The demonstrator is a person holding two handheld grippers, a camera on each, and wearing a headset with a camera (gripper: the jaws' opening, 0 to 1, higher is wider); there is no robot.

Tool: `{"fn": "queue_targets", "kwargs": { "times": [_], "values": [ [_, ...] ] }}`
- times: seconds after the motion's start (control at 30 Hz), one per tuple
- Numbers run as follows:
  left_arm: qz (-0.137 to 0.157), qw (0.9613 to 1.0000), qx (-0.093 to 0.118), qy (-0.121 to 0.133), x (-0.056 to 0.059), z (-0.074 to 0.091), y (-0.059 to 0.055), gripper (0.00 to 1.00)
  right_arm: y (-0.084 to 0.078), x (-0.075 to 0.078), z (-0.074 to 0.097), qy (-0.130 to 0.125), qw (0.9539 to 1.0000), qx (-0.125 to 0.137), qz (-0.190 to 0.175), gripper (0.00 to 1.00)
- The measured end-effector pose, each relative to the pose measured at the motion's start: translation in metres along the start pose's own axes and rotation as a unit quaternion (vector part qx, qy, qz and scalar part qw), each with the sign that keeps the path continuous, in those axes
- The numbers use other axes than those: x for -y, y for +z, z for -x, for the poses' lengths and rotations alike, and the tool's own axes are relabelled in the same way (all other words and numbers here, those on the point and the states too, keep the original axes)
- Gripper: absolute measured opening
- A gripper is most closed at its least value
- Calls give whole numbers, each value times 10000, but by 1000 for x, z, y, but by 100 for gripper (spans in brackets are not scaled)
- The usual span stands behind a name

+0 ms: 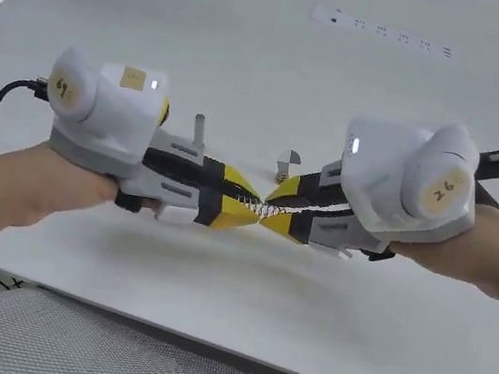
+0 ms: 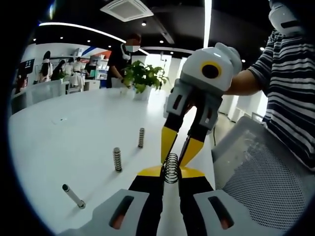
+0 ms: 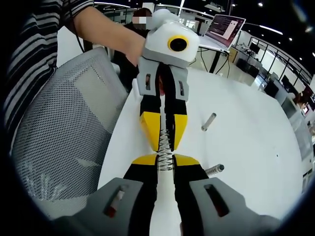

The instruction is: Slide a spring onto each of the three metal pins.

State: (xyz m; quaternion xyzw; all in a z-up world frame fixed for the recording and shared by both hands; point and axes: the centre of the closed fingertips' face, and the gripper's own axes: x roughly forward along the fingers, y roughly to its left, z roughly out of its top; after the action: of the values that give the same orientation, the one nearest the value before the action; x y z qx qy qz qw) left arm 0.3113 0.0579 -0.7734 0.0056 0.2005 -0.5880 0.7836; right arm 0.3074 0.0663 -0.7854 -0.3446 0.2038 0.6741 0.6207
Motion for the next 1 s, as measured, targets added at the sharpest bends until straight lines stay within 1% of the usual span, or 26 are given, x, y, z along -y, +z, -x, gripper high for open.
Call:
{"fn": "queue_targets", "kwargs": {
  "times": [0.07, 0.17, 0.37, 0.53, 0.6, 0.73, 0.8, 0.93, 1.0],
  "values": [
    [4, 10000, -16, -51, 1, -1, 0, 8, -1, -1, 1, -2, 10000, 3, -40, 13],
    [3, 10000, -23, -55, 0, 0, -1, 8, -8, -2, 2, -23, 9999, -69, -78, 17],
    [-9, 9999, -67, -113, 2, 1, -1, 8, -17, -4, 4, -50, 9998, -104, -132, 17],
    [-9, 9998, -90, -165, 3, -1, 0, 8, -13, -3, 4, -35, 10000, -29, -84, 15],
    [-27, 9998, -108, -161, 3, -1, 0, 8, -12, -3, 5, -9, 10000, -39, -15, 13],
    [-5, 9998, -94, -164, 3, -1, 0, 8, -11, -2, 6, 8, 10000, -24, 25, 12],
    [19, 9998, -104, -164, 3, 0, -1, 8, -10, -2, 8, 8, 10000, 4, 19, 12],
    [13, 9997, -196, -177, 4, 0, -6, 8, -4, -2, 12, 47, 9998, 61, 184, 12],
    [26, 9997, -193, -167, 4, 0, -7, 8, -2, -1, 13, 48, 9997, 73, 206, 12]
  ]
}}
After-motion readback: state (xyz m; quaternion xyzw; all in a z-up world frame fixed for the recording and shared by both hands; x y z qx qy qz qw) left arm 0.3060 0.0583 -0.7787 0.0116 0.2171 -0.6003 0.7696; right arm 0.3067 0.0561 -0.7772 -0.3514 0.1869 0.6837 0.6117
